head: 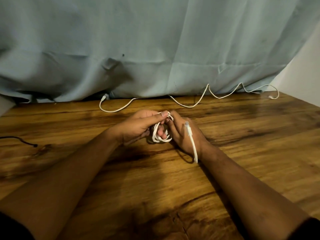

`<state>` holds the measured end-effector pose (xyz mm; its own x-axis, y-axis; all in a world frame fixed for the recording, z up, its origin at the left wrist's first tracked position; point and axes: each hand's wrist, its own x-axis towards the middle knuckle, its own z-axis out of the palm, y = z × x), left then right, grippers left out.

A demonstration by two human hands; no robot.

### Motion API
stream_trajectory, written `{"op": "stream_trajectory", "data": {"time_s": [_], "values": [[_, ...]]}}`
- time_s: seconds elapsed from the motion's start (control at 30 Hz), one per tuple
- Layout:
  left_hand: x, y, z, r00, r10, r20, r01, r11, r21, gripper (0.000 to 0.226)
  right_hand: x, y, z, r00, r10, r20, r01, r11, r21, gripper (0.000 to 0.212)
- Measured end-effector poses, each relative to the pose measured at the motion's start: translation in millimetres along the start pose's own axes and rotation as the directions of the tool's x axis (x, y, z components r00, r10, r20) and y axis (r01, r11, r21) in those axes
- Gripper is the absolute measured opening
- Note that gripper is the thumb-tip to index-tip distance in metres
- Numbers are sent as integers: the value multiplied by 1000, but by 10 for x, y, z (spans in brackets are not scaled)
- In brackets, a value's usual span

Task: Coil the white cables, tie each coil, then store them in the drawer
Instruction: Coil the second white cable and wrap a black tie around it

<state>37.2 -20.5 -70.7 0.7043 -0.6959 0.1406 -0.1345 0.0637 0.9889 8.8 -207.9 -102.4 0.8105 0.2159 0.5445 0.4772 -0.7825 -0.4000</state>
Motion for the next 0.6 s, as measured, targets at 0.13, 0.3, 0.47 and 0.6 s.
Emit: {"op": "stream_trajectory", "data": {"time_s": [0.13,0.3,0.47,0.6], "values": [[-7,-33,-43,996,-29,89,42,989,-145,20,8,74,5,1000,16,17,-17,998,60,30],[12,-94,-6,998,-6,61,25,948,-316,13,35,124,18,999,33,14,-34,997,64,33],[19,-38,50,999,14,34,1,905,-425,16,41,69,54,997,71,-17,-66,972,226,30],[38,-49,1,1000,-1,12,6,874,-486,22,62,32,55,991,133,30,-135,926,353,27]]}}
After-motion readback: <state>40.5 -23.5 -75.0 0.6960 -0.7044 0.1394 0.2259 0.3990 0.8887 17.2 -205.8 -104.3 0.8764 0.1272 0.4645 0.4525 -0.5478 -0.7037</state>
